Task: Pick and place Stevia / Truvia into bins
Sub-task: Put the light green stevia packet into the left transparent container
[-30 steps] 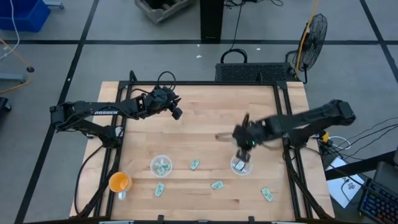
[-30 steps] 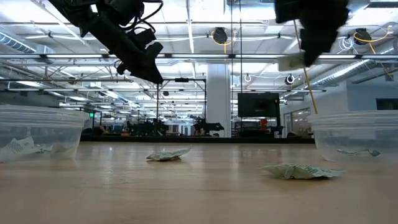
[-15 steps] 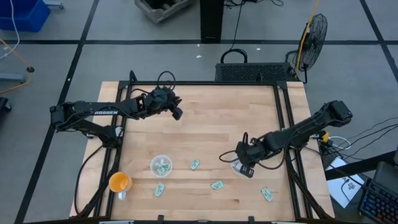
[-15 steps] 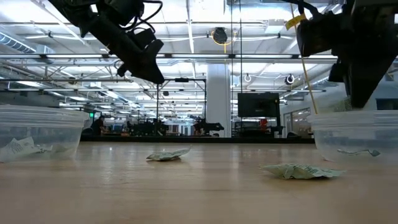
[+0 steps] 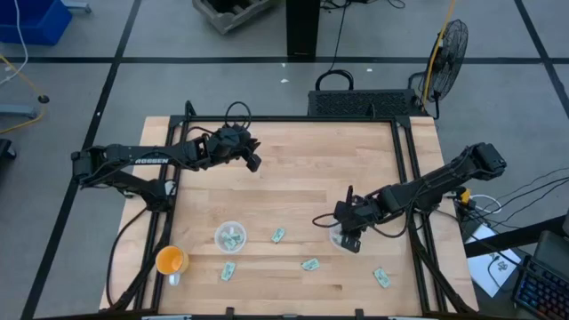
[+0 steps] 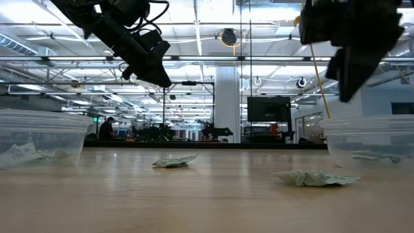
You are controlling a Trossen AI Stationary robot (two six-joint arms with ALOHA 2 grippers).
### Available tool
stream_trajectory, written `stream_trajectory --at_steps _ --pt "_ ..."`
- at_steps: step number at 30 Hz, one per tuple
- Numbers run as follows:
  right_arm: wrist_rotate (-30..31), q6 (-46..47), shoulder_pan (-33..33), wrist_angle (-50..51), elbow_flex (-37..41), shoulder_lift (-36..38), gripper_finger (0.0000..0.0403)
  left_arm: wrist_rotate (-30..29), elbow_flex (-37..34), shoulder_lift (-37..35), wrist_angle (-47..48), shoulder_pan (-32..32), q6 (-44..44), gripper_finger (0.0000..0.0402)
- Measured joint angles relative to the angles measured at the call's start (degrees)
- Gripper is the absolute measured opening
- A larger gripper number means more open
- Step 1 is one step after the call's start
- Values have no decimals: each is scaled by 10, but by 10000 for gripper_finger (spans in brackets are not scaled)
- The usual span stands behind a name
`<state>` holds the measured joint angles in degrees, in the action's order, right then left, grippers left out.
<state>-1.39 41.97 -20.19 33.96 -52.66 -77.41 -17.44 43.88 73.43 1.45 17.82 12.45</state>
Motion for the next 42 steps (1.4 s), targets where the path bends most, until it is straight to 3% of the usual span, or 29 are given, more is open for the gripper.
stream_trajectory --at_steps 3,6,10,13,17,22,26,29,42 --pt "0 -52 8 -71 0 13 106 32 0 0 0 -3 3 76" --pt "9 -134 12 -143 0 22 102 110 0 0 0 -12 1 76" --pt "92 -246 10 -217 -1 24 101 214 0 16 0 -42 13 76" --pt "145 -277 10 -239 -1 24 100 262 0 38 -2 -80 28 76" --pt "179 -268 10 -267 23 23 100 265 1 88 -18 -144 44 76" --pt "178 -270 10 -311 76 23 100 264 1 142 -39 -215 43 77" --pt "178 -243 10 -354 119 23 100 262 1 167 -42 -250 53 77" --pt "178 -233 15 -394 130 23 100 261 0 188 -58 -264 109 83" --pt "177 -243 26 -442 130 23 100 258 0 274 -130 -281 125 183"
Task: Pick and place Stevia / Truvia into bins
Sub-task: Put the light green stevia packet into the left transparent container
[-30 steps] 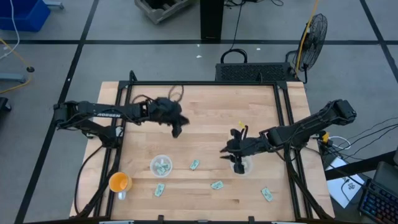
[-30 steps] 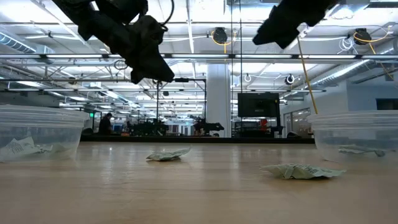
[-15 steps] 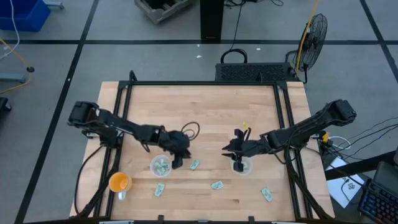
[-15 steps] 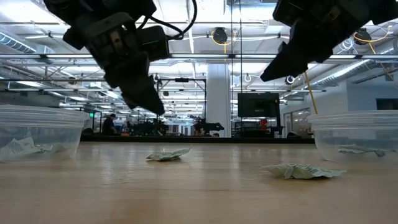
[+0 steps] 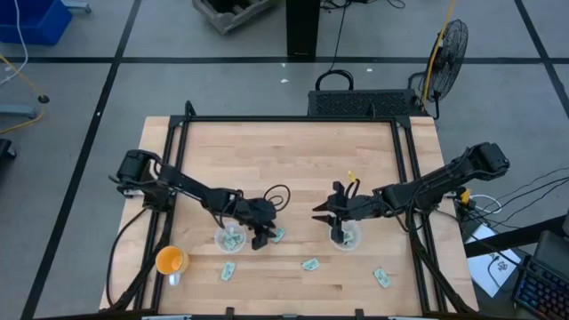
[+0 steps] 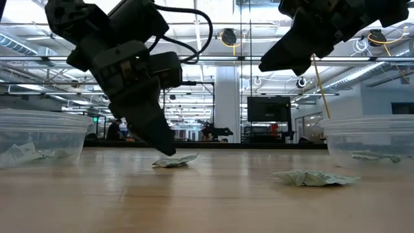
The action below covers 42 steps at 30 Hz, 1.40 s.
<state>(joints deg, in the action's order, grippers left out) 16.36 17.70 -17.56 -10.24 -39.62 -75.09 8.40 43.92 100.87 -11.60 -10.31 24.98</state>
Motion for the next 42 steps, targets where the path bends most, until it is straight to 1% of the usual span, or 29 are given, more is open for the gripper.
stream_trajectory --at_steps 3,8,10,16,22,26,31,36,42 --pt "0 -17 0 -12 0 0 100 -15 0 12 -17 0 -27 192" --pt "0 -52 0 -37 0 0 100 -43 0 31 -65 1 -116 194" --pt "0 -67 0 -43 0 0 100 -40 0 35 -63 4 -135 193" --pt "0 -101 1 -59 0 0 100 -13 1 52 -64 7 -149 193" --pt "0 -110 10 -60 0 0 100 -14 2 66 -68 0 -177 190" --pt "0 -110 15 -60 0 0 100 -14 2 67 -66 0 -192 170" --pt "-1 -110 15 -60 0 0 100 -16 2 67 -55 1 -208 126" --pt "-1 -109 15 -58 0 0 100 -28 2 68 -50 2 -207 87" --pt "-1 -109 15 -58 0 0 100 -34 1 68 -55 1 -201 56"
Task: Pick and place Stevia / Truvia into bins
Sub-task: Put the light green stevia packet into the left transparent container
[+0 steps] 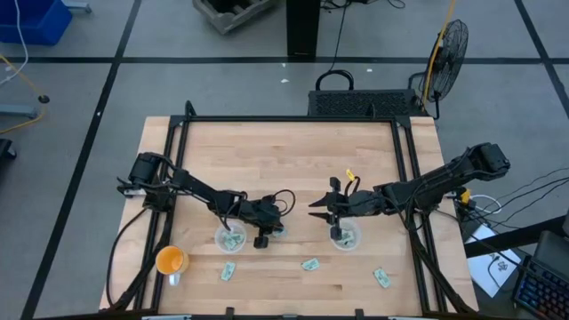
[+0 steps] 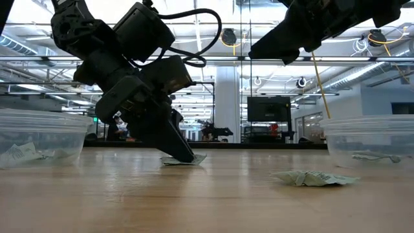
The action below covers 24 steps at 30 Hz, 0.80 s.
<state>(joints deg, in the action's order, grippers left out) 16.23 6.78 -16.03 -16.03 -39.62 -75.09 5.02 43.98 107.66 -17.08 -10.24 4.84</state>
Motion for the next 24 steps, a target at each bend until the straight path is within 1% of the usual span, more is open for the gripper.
stream_trajectory --at_steps 6,12,18,21,24 --pt "0 0 0 0 0 0 100 -3 -2 -3 -36 0 2 40" --pt "0 0 0 0 0 0 100 -3 -3 -37 -13 -1 0 36" --pt "0 0 0 1 0 0 100 -4 -3 -121 69 0 -14 36" --pt "0 0 0 1 0 0 100 -2 -3 -183 124 -2 -10 37" --pt "0 0 0 1 0 0 100 -1 -2 -252 200 -10 5 37"
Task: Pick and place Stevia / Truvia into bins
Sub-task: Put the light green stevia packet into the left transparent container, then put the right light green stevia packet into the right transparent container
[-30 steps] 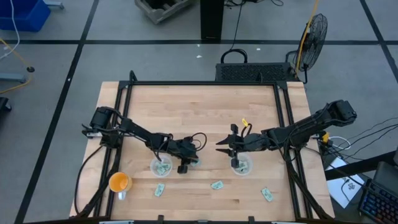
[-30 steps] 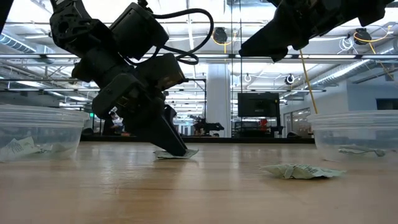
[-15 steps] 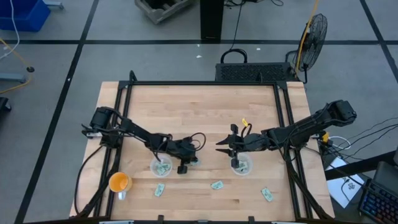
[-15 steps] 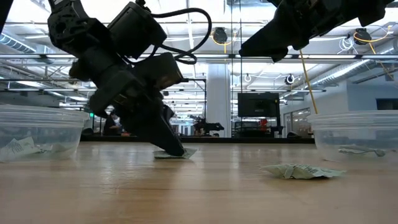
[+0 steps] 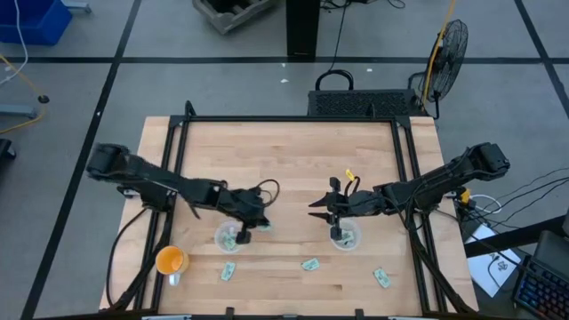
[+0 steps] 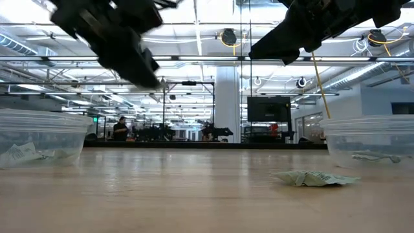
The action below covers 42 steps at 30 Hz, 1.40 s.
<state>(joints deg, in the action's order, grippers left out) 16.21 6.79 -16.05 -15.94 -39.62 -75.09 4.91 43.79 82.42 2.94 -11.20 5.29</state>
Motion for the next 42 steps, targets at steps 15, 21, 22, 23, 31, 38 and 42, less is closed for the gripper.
stream_trajectory --at_steps 15,21,22,23,31,38,42 --pt "0 0 0 0 0 0 100 -38 -14 -174 323 -125 264 37" --pt "0 0 0 0 0 0 100 -127 -57 -129 294 -151 321 37" --pt "0 0 0 0 0 0 100 -129 -60 -121 291 -152 328 37" --pt "0 0 0 0 0 0 100 -129 -63 -114 291 -152 329 37" --pt "0 0 0 0 0 0 100 -110 -64 -66 237 -151 321 38" --pt "0 0 -2 0 0 0 100 -109 -64 -68 238 -151 320 70" --pt "0 13 -2 -1 0 0 100 -110 -64 -68 237 -151 320 114"
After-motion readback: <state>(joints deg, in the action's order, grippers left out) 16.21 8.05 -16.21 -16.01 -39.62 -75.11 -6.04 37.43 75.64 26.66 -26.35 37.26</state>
